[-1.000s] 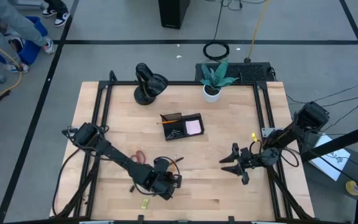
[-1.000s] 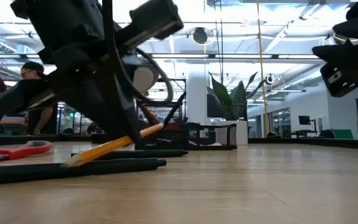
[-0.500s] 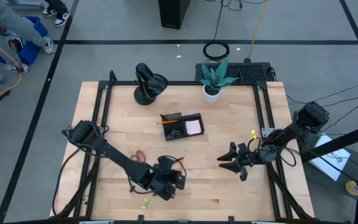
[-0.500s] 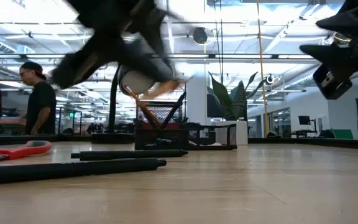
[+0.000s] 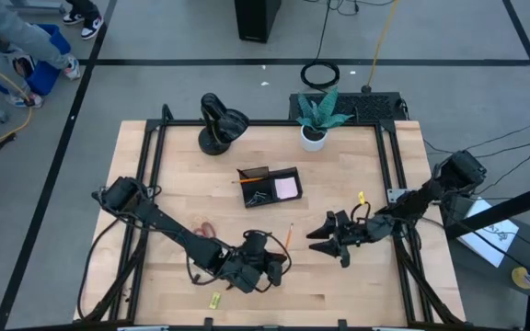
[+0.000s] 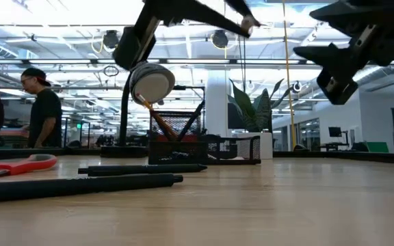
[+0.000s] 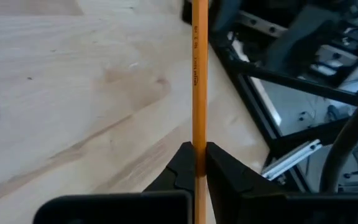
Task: Pick and place office supplies into organizer
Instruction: Put the orange pencil into the desk organizer
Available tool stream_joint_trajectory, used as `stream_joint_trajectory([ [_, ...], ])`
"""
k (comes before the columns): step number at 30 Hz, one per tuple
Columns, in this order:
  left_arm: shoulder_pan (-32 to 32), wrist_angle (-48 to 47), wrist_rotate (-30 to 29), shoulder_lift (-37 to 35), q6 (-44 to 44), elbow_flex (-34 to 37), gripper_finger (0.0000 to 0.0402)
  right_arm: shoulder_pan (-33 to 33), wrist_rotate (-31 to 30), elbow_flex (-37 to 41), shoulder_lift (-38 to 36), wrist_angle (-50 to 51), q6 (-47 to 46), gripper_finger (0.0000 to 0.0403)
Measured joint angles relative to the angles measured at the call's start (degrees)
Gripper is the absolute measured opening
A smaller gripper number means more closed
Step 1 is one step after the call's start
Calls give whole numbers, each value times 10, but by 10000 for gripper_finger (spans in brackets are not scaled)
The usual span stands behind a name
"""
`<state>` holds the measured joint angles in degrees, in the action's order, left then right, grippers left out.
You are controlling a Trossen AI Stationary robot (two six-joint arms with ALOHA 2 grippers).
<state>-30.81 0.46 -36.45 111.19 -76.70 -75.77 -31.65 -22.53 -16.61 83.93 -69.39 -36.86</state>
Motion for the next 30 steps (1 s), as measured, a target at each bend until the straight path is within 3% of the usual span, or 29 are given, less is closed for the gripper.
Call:
stream_joint_trajectory([
  [10, -1, 24, 1, 0, 27, 0, 8, 48, 4, -31, 0, 31, -30, 201],
  [15, -1, 28, 1, 0, 29, 0, 22, 66, 45, -59, 0, 54, -22, 200],
  [22, 0, 31, 1, 0, 32, 0, 12, 76, 49, -94, 1, 87, -12, 199],
  [30, 0, 32, -1, 1, 36, 0, 23, 92, 98, -128, 65, 76, -14, 187],
])
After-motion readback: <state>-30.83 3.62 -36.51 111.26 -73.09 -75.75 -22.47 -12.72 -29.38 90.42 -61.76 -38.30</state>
